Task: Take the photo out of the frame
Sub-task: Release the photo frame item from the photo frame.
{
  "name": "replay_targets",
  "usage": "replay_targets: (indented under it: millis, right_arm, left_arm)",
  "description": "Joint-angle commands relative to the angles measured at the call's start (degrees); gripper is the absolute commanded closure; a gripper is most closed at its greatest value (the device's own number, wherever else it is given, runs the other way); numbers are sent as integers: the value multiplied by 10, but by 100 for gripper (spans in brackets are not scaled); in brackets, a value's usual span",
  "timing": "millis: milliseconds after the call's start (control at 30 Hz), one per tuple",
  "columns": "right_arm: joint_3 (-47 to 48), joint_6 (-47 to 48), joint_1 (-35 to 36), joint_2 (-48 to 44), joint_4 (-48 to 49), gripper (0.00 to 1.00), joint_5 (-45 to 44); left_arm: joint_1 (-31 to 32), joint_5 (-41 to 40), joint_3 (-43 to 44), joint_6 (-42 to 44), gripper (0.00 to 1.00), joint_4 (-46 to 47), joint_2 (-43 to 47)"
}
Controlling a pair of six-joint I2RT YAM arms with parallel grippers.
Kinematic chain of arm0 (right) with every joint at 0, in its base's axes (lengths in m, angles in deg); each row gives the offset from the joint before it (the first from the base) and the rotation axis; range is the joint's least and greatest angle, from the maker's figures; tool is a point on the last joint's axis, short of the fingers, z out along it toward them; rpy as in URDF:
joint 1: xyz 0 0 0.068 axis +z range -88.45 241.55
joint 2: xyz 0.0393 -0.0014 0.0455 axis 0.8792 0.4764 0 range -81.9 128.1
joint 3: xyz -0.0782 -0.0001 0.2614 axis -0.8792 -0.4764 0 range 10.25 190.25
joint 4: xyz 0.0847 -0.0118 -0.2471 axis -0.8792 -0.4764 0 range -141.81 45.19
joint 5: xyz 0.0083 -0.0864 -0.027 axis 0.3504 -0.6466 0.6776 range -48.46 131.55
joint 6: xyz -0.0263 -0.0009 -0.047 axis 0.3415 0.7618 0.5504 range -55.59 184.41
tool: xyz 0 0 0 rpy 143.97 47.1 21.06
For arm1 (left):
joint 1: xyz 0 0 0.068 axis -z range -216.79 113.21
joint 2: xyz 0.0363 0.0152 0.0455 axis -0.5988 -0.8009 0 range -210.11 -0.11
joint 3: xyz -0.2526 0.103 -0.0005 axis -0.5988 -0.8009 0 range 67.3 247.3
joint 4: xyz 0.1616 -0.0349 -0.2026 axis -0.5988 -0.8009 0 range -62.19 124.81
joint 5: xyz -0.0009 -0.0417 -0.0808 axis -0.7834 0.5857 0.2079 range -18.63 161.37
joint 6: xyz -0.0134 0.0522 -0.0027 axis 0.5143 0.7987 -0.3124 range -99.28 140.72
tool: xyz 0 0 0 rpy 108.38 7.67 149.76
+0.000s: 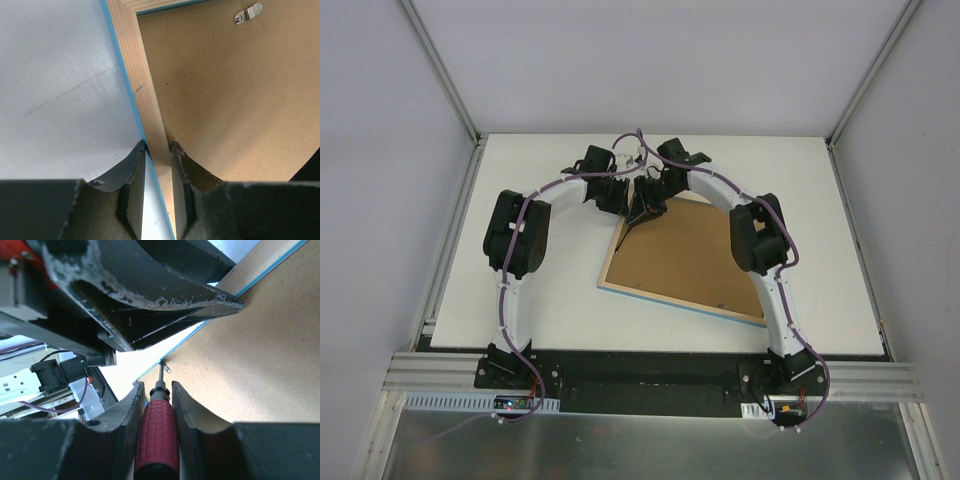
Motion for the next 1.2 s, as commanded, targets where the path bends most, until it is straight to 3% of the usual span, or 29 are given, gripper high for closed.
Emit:
replay_targets:
  millis: [0, 867, 967, 1167]
  right_arm:
    - [29, 12, 14, 2, -13, 99, 10]
    - [37, 153, 41, -26, -94, 99, -19]
    - [16, 172, 41, -35, -95, 99, -15]
    - [-107, 191, 43, -104, -2, 99, 2]
  left_arm:
    - [-4, -27, -20, 10, 96, -20, -10]
    - [-9, -27, -20, 2, 99, -19, -9]
    - [-10, -27, -20, 1, 100, -19, -8]
    - [-11, -29, -19, -1, 100, -19, -8]
